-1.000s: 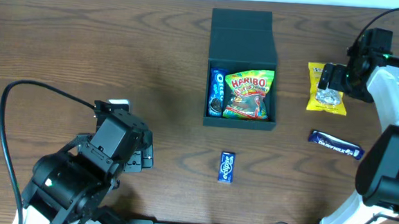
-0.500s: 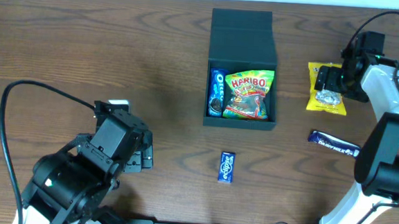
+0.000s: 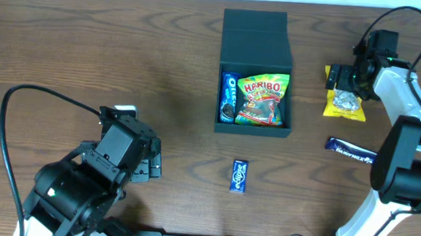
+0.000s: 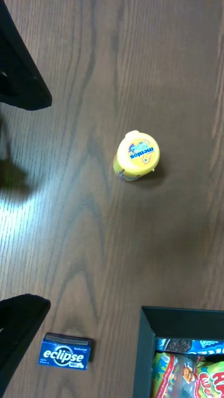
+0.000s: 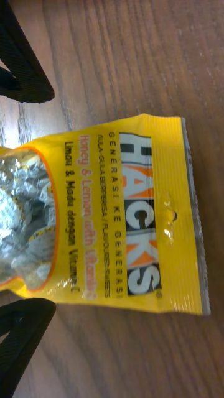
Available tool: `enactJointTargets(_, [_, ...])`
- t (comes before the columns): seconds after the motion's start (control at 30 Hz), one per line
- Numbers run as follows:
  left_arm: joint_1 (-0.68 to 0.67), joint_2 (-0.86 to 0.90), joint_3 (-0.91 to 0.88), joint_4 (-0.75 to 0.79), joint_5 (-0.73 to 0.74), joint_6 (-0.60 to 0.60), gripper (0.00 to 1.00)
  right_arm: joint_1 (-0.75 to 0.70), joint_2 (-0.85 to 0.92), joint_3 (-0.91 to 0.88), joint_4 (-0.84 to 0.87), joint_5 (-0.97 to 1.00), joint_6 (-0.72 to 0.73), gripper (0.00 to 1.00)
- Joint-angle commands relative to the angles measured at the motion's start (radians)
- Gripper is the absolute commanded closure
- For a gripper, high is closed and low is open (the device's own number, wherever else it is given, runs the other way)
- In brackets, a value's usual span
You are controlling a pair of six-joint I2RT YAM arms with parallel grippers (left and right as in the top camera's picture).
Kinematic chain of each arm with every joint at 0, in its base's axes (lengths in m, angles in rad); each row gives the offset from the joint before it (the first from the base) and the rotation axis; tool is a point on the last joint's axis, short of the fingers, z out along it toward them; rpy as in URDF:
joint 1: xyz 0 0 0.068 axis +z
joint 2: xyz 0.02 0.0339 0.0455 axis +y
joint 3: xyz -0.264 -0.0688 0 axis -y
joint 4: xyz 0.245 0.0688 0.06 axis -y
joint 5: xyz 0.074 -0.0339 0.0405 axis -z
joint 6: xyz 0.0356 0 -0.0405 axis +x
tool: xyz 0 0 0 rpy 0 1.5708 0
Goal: Pack container
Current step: 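Lower the right gripper onto the Hacks bag top and close it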
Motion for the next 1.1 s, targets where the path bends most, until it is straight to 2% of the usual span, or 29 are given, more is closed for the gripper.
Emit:
enactJointTargets(0.0, [0.002,-0.001,-0.001,-0.004,-0.025,0.003,0.05,0.007,0.015,0.015,0.003,-0.004,-0.015,0.01])
enactJointTargets(0.97, [0.002,-0.001,-0.001,-0.004,-0.025,0.003,0.05,0.001,0.074,0.012,-0.014,0.037,-0.014,0.01])
enactJointTargets(1.07, [0.002,-0.001,-0.001,-0.004,-0.025,0.003,0.05,0.001,0.074,0.012,-0.016,0.037,-0.014,0.10])
